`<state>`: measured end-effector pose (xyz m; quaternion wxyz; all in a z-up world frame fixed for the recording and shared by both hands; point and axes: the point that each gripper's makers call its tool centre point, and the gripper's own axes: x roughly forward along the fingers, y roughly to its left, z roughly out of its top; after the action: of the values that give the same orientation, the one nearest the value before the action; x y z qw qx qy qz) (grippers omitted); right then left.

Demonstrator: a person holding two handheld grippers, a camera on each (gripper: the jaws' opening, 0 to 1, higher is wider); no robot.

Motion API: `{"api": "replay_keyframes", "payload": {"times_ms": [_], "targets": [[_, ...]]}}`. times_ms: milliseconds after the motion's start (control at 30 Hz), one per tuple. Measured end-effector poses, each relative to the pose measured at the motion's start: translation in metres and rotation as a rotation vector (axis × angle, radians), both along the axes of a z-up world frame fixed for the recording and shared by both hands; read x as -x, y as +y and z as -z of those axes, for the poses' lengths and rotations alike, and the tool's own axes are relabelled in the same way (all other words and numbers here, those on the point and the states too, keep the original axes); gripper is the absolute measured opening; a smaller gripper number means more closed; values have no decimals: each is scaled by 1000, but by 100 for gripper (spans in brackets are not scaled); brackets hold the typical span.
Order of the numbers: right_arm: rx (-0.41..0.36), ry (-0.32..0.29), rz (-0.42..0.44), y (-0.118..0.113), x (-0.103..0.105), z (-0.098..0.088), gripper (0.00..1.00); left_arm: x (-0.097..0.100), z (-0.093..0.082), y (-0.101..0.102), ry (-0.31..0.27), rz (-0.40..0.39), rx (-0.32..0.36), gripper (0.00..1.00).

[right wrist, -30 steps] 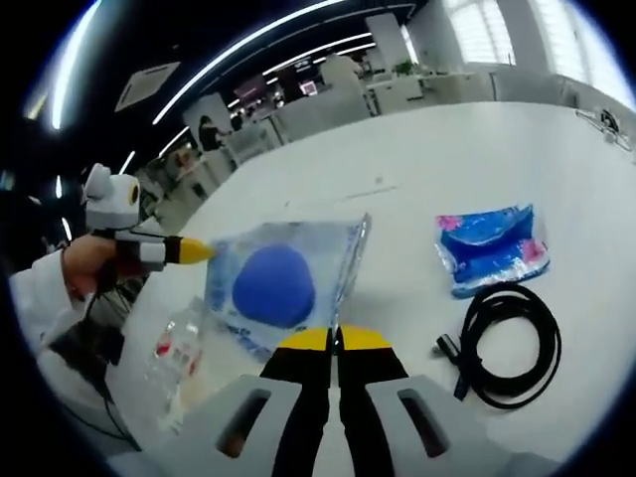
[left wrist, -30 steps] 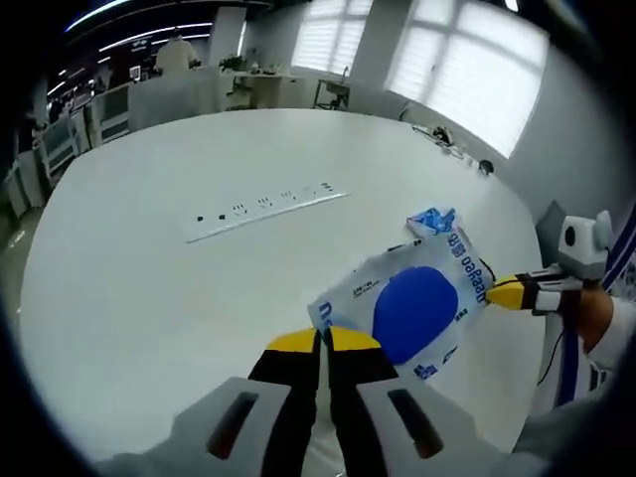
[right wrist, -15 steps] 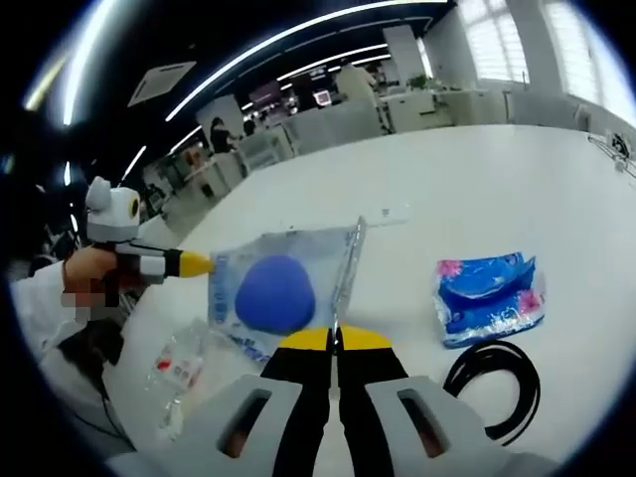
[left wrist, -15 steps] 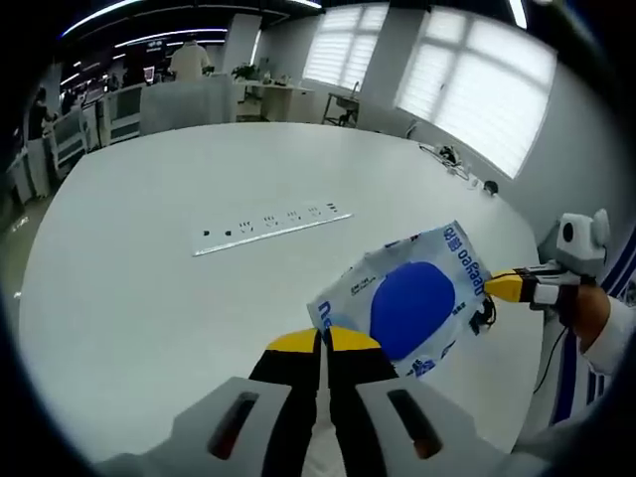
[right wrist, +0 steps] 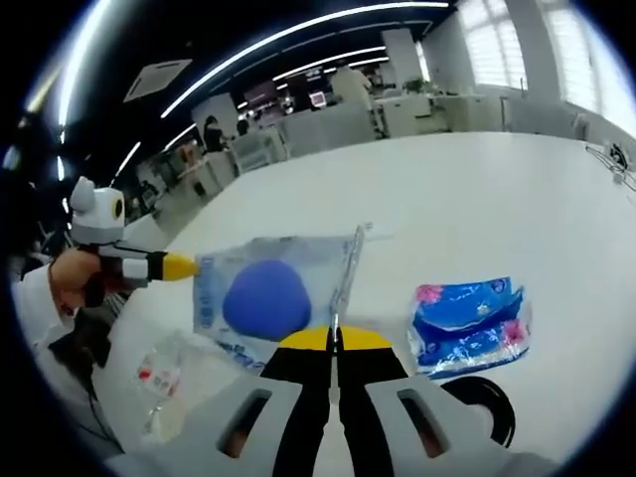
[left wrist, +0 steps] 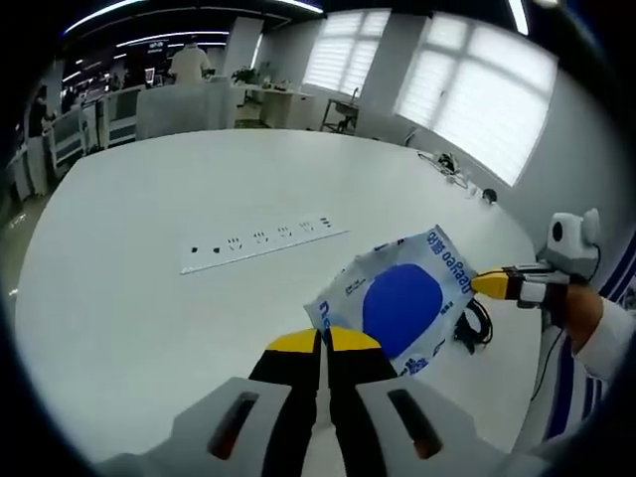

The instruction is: Arrange the tabletop items into an orderly group along one side of the table until the central work area is clear of visible clutter.

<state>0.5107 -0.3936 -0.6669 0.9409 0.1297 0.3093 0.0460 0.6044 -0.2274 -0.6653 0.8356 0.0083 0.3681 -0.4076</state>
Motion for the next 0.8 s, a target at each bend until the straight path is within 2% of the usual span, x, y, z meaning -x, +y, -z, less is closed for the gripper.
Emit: {"api": "replay_keyframes", "payload": {"times_ms": [400, 800], "targets": [[-5, 56, 36, -12, -5, 35, 0, -3, 23, -12, 33, 19, -26, 0], [-4, 85, 55, -23, -8, 53, 0, -5, 42, -21, 66, 28, -38, 0]]}}
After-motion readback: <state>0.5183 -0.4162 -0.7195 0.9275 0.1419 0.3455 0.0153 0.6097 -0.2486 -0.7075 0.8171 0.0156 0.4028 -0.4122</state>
